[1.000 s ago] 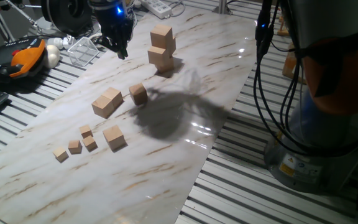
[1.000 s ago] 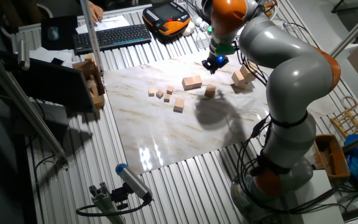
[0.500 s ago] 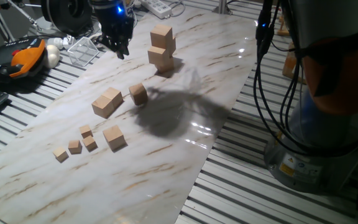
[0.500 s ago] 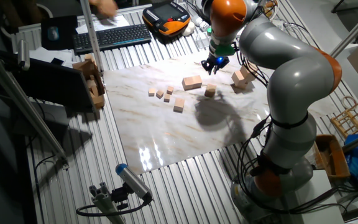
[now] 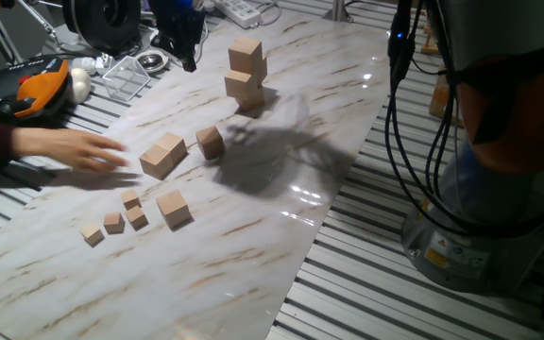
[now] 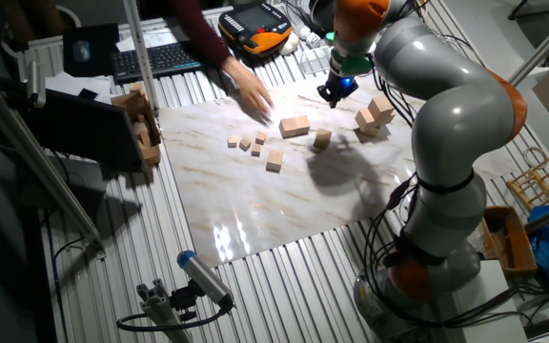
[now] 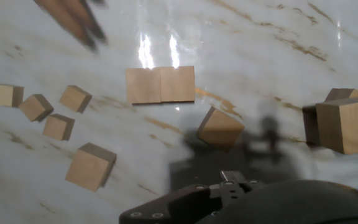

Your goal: Stack the blocks into a cross shape

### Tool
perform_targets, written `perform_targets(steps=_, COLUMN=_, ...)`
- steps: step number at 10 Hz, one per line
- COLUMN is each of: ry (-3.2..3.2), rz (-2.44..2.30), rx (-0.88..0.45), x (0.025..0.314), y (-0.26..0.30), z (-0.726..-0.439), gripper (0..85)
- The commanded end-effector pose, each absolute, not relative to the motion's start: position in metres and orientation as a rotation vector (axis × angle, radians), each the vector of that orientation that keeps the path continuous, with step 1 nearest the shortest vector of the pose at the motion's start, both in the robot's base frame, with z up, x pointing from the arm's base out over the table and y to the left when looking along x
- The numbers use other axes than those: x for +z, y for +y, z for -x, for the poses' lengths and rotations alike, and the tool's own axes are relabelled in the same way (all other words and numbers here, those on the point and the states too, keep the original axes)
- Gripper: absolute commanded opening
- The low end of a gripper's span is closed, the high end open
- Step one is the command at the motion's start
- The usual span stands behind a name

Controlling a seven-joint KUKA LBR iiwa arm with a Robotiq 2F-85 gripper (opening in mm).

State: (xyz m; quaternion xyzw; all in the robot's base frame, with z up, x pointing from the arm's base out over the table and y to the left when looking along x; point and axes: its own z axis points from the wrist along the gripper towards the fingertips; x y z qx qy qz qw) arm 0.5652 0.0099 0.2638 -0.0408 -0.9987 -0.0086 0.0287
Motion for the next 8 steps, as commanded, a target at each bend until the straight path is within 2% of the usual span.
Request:
perform_targets(steps=1, ry=-3.085, rz=0.114, rx=-0.042, x=0.262, y=0.010, z=-0.566, gripper=0.0)
perform_targets(steps=8, ry=-3.137, rz=-0.011, rx=-0.024, x=0.252, y=0.003, z=-0.564, gripper=0.0)
